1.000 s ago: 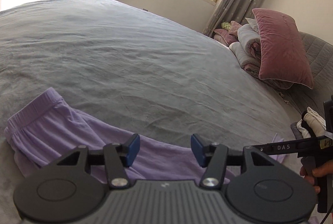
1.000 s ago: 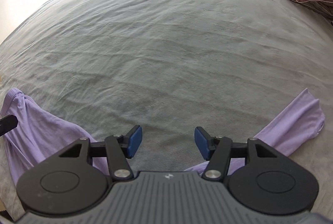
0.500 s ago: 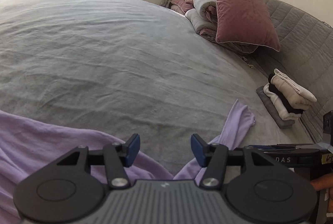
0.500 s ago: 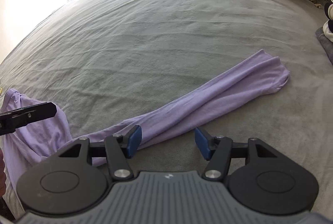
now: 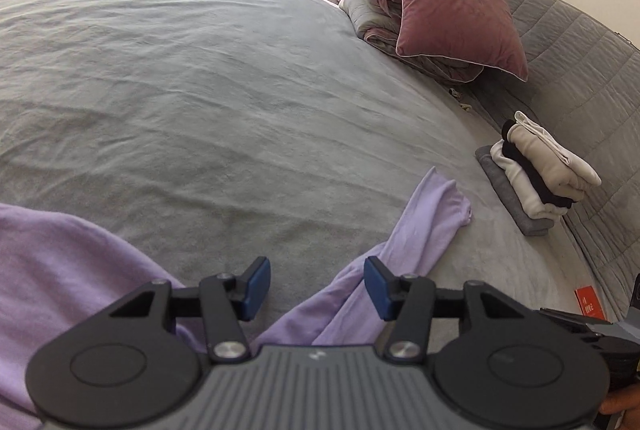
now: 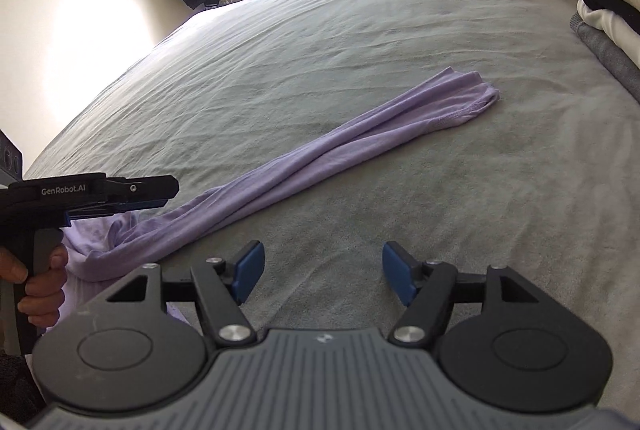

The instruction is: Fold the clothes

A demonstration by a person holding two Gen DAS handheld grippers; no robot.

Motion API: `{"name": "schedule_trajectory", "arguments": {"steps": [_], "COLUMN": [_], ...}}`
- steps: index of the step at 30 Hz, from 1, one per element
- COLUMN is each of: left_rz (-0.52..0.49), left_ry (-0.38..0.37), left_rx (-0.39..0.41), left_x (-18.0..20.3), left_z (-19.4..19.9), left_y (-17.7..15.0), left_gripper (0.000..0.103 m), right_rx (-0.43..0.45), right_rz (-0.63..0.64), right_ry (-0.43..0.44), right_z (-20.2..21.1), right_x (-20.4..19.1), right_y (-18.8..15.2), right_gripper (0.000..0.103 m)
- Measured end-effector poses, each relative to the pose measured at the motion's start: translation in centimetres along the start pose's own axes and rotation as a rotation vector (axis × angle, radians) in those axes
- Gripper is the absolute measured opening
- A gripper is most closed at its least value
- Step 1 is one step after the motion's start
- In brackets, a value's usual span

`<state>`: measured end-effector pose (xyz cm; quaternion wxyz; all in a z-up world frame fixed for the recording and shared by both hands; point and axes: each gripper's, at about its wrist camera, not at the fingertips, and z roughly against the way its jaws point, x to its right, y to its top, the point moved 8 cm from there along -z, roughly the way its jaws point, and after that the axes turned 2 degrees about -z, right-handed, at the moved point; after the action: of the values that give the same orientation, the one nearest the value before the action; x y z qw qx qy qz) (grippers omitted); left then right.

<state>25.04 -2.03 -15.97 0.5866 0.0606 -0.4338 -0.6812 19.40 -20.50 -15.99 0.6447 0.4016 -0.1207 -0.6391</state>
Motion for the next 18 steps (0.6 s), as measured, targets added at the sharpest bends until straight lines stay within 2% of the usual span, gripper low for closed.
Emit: {"name": "schedule_trajectory", "arguments": {"steps": [7,15,18], "left_rz": [0.008,-0.044,-0.064], "left_ry": [-0.003,-0.036,-0.035], "left_rx": [-0.006,-0.021,-0.018], "left_x": [2.2,6.3,7.3], "left_z": [-2.8,-5.7,-6.1], "left_y": [0.2,0.8,0.5], "left_gripper": [0.045,0.033,0.013], "right_rx": [0.007,0.04,0.047], "right_rz": [-0.089,-0.169,-0.2], "right_ry": [0.054,0.003,0.003], "right_z": [1.7,3.7,3.9], "right_x": [2.5,4.9,5.5], "right_y": [-0.5,-0.3,-0.2], "right_gripper": [0.069,0.07,0.07]}}
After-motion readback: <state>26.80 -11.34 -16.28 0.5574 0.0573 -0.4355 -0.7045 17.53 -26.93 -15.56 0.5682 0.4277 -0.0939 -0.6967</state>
